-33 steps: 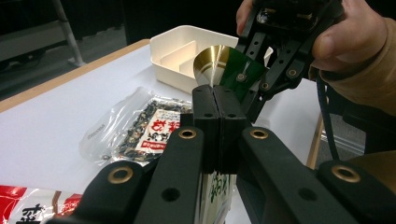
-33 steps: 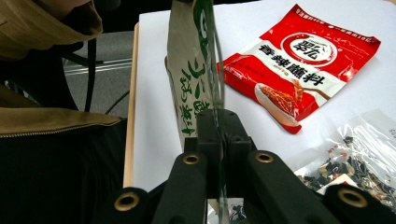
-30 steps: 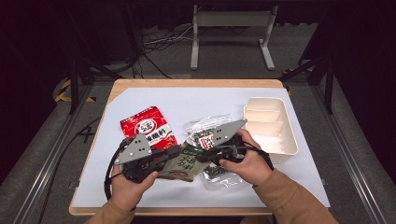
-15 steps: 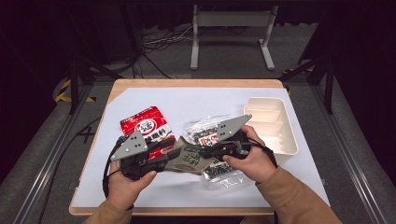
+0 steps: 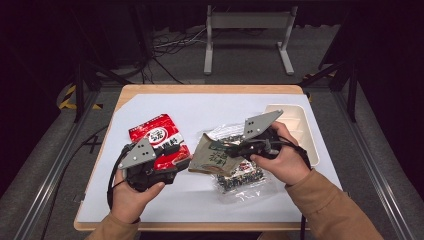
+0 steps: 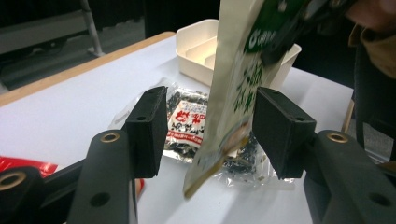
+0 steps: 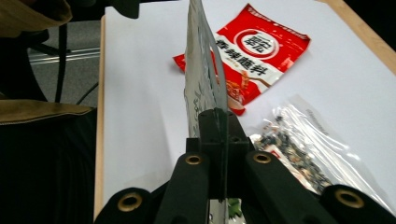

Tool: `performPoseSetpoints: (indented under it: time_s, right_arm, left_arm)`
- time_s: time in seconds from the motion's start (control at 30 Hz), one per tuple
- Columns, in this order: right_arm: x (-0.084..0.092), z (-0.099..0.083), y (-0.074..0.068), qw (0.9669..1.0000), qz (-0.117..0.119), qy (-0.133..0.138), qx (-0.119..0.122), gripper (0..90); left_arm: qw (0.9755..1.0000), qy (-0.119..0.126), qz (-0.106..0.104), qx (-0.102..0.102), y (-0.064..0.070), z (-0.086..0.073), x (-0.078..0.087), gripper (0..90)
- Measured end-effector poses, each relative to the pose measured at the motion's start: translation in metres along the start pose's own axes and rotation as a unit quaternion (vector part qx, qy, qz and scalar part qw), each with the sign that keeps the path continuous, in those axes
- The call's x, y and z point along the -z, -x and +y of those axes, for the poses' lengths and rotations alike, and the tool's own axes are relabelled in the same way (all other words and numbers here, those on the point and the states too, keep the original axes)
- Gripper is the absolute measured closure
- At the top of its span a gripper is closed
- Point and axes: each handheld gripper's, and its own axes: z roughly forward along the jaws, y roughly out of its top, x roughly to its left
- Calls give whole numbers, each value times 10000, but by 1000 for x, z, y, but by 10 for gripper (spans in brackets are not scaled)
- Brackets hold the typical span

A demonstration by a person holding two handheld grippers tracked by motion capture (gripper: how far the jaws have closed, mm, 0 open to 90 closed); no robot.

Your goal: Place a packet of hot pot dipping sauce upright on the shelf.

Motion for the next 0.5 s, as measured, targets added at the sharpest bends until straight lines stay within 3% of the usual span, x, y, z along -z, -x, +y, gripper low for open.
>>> performPoseSetpoints:
  time_s: [0.33,0.5]
  right_arm:
    - [28,-5,20,9993,-351,-12,-131,900]
    - [40,-10,28,9985,-484,109,-244,900]
  left_arm:
    - [9995,-42,241,177,-14,-7,1,412]
    - [9990,-55,368,260,-19,-10,2,383]
